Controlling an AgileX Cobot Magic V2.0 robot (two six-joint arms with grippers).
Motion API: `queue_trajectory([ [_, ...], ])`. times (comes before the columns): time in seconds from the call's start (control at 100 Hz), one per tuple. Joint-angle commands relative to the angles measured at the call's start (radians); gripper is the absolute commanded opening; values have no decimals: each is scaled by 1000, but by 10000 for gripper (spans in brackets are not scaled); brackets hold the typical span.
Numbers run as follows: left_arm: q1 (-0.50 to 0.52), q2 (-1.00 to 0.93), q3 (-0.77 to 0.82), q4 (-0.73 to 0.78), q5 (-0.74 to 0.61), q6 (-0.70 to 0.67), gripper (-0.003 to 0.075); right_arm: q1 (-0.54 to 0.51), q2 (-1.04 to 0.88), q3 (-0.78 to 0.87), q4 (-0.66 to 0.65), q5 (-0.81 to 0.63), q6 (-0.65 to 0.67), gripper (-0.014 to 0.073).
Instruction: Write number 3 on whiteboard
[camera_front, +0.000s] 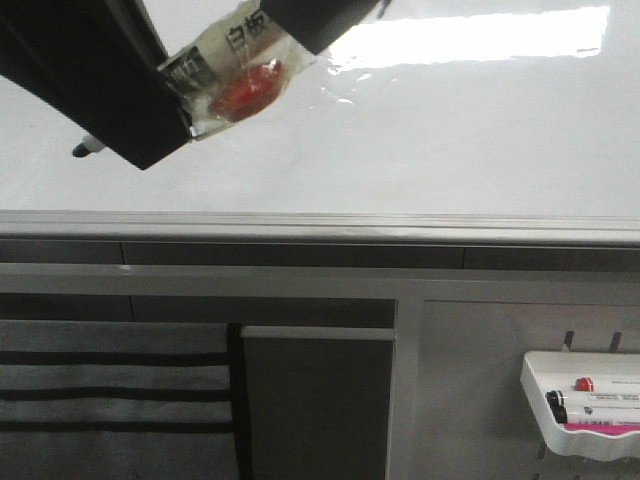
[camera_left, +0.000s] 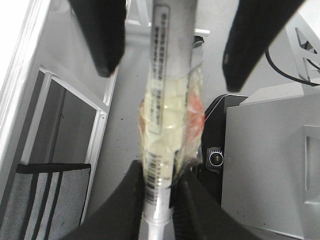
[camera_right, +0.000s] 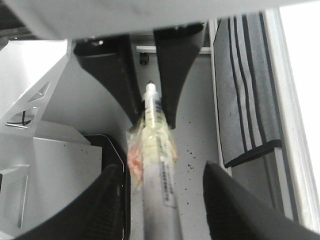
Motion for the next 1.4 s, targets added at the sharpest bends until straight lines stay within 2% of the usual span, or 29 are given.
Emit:
queue_trajectory([
  [0.0, -8, -26, -32, -40, -32, 4, -13, 3, -20, -34, 46, -18, -12, 226],
  [0.14, -8, -26, -32, -40, -33, 4, -13, 3, -20, -34, 46, -18, -12, 89],
  [0.24, -8, -26, -32, -40, -46, 4, -10, 3, -20, -34, 46, -18, -12, 42],
  [0.32, -8, -26, -32, -38, -54, 4, 15, 3, -20, -34, 46, -18, -12, 38],
  [0.39, -8, -26, -32, -28, -54, 4, 92, 3, -20, -34, 46, -20, -12, 38],
  [0.54, -4, -28, -32, -20, -92, -3, 333, 1, -25, -34, 24, -31, 5, 38],
  [0.6, 7, -42, -32, -20, -117, -18, 372, -1, -34, -34, -12, -46, 52, 38],
  [0.74, 64, -106, -32, -20, -191, -59, 369, -1, -89, -34, -135, -83, 200, 40],
  [0.93, 175, -227, 8, -20, -228, -122, 368, -28, -182, -8, -302, -107, 418, 40],
  [1.18, 347, -393, 187, -37, -396, -257, 368, -213, -336, 142, -315, -212, 623, 40],
  [1.3, 411, -472, 286, -45, -481, -368, 368, -298, -406, 230, -315, -243, 735, 40],
  [1.39, 448, -515, 348, -45, -528, -419, 368, -334, -448, 298, -315, -254, 767, 40],
])
